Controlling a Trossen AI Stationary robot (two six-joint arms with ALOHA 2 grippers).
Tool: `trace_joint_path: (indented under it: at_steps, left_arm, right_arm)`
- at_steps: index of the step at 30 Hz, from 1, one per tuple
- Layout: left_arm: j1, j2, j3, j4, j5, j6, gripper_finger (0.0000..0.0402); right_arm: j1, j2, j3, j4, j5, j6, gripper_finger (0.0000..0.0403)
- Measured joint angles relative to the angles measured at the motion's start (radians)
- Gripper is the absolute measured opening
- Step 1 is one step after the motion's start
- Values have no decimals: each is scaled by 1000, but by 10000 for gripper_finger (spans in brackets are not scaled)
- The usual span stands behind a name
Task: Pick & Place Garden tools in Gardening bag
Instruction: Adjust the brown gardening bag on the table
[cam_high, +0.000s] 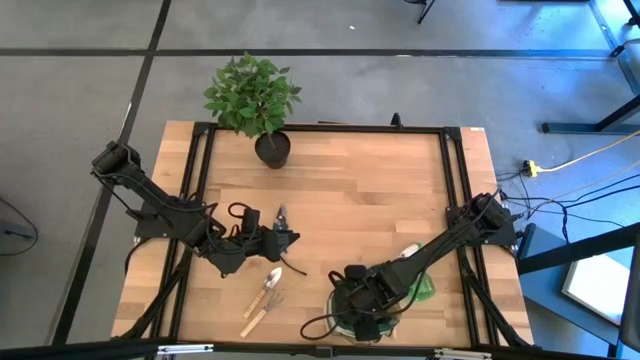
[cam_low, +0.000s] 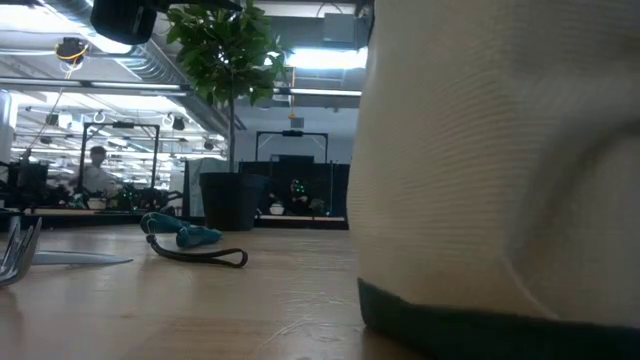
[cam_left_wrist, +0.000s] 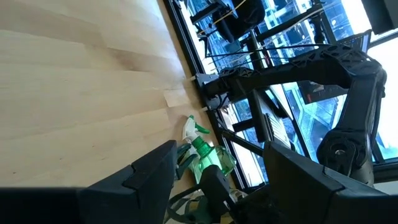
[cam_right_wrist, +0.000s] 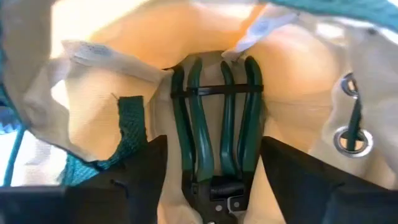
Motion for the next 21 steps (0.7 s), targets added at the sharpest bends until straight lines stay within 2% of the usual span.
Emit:
trace_joint_path:
  at_steps: [8,14,21]
  left_arm:
    - [0,0,0,0,0,10,235]
    - [0,0,0,-1,-5,18,235]
    - [0,0,0,-19,-10,17,235]
  right_arm:
    - [0,1,0,16,1,-7,199]
    - [-22,1,0,77,54,25,190]
    - [-78,1,0,108,60,72,180]
